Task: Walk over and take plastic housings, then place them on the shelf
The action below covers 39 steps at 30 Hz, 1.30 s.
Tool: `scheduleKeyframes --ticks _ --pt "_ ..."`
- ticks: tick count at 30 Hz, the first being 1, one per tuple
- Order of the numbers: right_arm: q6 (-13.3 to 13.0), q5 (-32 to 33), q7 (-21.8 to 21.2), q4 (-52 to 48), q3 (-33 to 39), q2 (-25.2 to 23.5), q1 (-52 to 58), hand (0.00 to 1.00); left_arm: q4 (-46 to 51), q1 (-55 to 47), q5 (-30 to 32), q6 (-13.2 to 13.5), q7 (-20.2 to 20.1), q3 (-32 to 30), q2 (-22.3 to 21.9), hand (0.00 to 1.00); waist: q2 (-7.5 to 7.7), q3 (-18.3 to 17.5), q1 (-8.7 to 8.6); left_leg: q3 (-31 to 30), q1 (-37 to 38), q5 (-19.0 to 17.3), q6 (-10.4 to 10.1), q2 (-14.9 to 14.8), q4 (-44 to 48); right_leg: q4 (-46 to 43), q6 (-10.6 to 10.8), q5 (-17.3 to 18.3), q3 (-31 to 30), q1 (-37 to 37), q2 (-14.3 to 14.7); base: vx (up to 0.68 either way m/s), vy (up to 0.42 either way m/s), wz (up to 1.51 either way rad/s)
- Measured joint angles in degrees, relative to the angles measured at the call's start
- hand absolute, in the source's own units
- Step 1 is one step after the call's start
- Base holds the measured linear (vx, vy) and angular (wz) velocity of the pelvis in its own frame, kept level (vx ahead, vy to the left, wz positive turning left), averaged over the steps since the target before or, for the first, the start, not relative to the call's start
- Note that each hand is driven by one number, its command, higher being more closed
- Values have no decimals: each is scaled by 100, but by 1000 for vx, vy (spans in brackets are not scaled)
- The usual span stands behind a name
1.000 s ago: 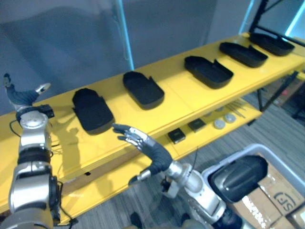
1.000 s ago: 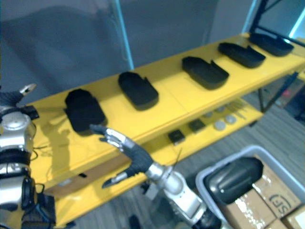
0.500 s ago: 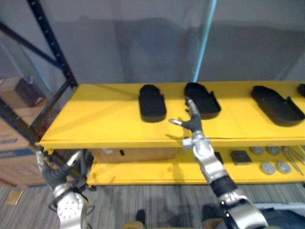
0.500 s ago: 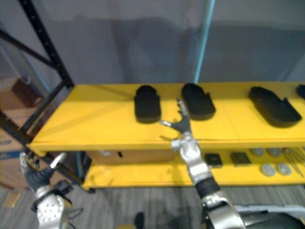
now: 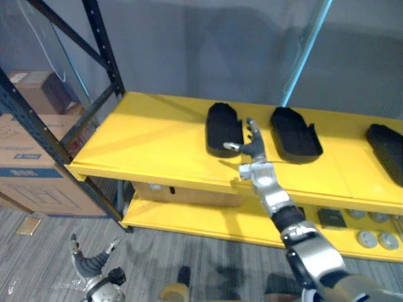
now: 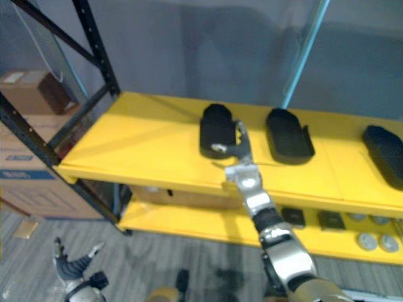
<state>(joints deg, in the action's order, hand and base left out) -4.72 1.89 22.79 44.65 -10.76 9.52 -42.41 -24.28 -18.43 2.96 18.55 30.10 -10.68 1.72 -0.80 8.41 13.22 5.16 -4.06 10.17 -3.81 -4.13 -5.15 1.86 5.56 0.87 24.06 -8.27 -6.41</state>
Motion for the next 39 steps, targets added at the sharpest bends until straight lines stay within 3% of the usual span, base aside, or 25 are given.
scheduleKeyframes --ticks 3,7,12,16,24,29,32,39 --pt "9 -295 547 125 460 151 -158 0 -358 50 -33 -11 -264 308 5 0 18 209 -15 -25 -49 23 20 -23 1 -6 31 -22 47 9 32 19 -37 4" --pt "-21 -357 737 125 686 276 -266 0 -645 68 -46 -36 -581 584 5 0 -6 329 -110 -23 -60 32 31 -14 32 -30 33 -23 60 22 22 41 -20 3" --pt "-181 -714 733 6 787 552 -866 0 -791 528 -394 -15 -849 921 14 0 -430 1114 -336 30 -139 82 18 -79 36 -897 -23 316 -107 538 -97 -63 4 -11" --pt "-520 -718 683 -338 767 676 -1102 0 -797 759 -797 33 -898 972 25 0 -460 1535 -430 85 -319 125 -26 -93 35 -1350 -48 510 -224 964 -193 -53 -2 -8" --pt "-791 -727 442 -625 368 687 -1228 0 -860 758 -991 22 -919 1393 52 0 -516 1607 -449 133 -395 146 12 -26 40 -2013 -50 877 -343 1325 -367 57 -46 0" --pt "-773 -975 383 -863 147 682 -1250 0 -996 769 -1200 14 -1026 1532 53 0 -594 1708 -469 145 -348 133 22 27 41 -2362 -63 1106 -381 1442 -477 30 -41 0" --pt "-686 -1401 631 -893 59 632 -1251 0 -1093 766 -1223 27 -1031 1589 56 0 -595 1709 -461 119 -333 126 20 45 41 -2474 -74 1215 -375 1479 -520 7 -36 5" --pt "-528 -2550 1663 -1561 37 633 -1276 0 -1126 764 -1281 46 -1030 1598 57 0 -624 1725 -477 122 -286 97 35 70 41 -2518 -63 1265 -381 1452 -556 2 -5 0"
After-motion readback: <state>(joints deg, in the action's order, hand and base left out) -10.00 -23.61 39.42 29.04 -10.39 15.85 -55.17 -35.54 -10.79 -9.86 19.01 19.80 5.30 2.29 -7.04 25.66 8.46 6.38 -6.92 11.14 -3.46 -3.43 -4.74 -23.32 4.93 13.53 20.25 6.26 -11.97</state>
